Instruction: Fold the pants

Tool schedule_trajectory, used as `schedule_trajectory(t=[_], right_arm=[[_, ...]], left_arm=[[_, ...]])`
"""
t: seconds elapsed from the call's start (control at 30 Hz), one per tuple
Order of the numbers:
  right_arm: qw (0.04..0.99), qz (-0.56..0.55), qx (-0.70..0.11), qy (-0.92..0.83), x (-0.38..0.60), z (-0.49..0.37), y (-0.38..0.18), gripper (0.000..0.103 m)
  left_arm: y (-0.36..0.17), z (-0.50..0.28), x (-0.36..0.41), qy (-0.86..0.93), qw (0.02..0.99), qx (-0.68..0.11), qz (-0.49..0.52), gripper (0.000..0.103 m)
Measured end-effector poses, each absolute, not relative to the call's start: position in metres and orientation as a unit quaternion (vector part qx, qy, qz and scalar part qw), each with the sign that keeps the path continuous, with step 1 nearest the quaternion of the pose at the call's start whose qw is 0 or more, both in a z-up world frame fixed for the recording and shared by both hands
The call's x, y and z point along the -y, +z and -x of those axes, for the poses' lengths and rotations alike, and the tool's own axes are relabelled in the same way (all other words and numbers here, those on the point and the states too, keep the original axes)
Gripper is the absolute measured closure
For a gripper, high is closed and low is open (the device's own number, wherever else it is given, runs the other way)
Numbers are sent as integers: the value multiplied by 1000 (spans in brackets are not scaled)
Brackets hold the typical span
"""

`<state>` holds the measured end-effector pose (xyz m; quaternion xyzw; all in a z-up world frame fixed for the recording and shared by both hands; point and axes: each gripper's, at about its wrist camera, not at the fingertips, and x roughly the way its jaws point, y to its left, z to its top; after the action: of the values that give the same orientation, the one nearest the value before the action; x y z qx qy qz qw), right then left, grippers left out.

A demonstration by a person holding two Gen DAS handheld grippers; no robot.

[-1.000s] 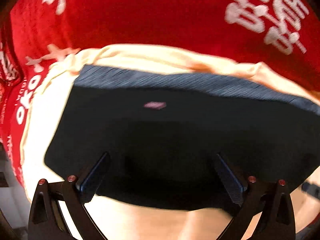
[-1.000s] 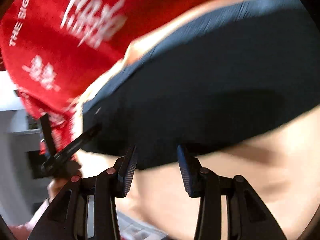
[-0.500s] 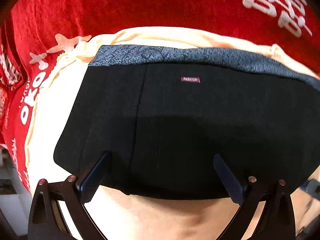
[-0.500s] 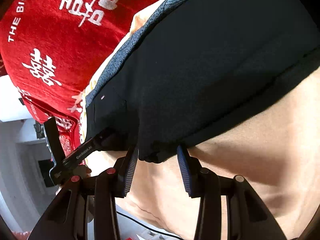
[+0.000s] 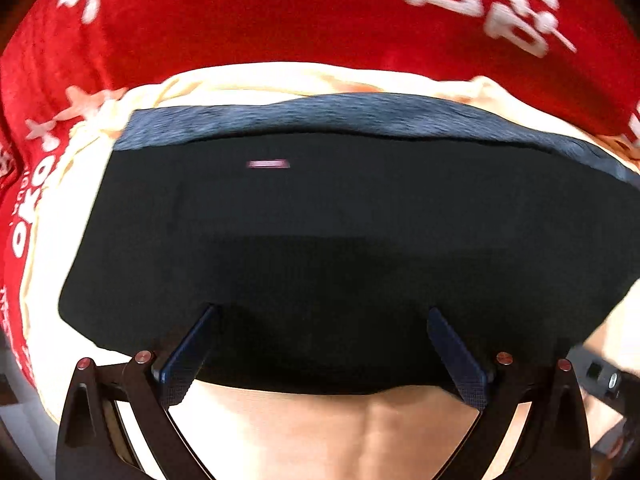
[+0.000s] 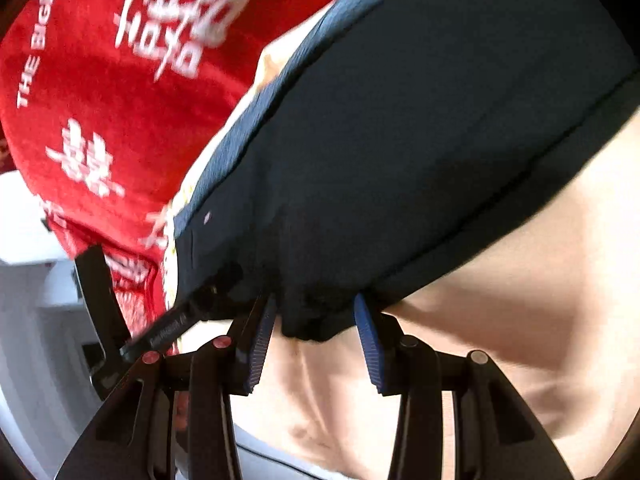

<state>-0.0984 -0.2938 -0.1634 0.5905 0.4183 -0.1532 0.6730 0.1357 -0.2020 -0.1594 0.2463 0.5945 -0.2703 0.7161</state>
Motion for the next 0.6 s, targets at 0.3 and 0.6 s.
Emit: schedule_trajectory(t=[0.3, 0.6], right_arm=[[654, -613, -405, -178, 334, 92, -164, 93], [664, -551, -464, -200, 309, 110, -163, 93]], left_arm=[[-169, -112, 244, -299, 700, -593, -264, 0], [-180, -80, 229, -309, 687, -587, -296, 0]])
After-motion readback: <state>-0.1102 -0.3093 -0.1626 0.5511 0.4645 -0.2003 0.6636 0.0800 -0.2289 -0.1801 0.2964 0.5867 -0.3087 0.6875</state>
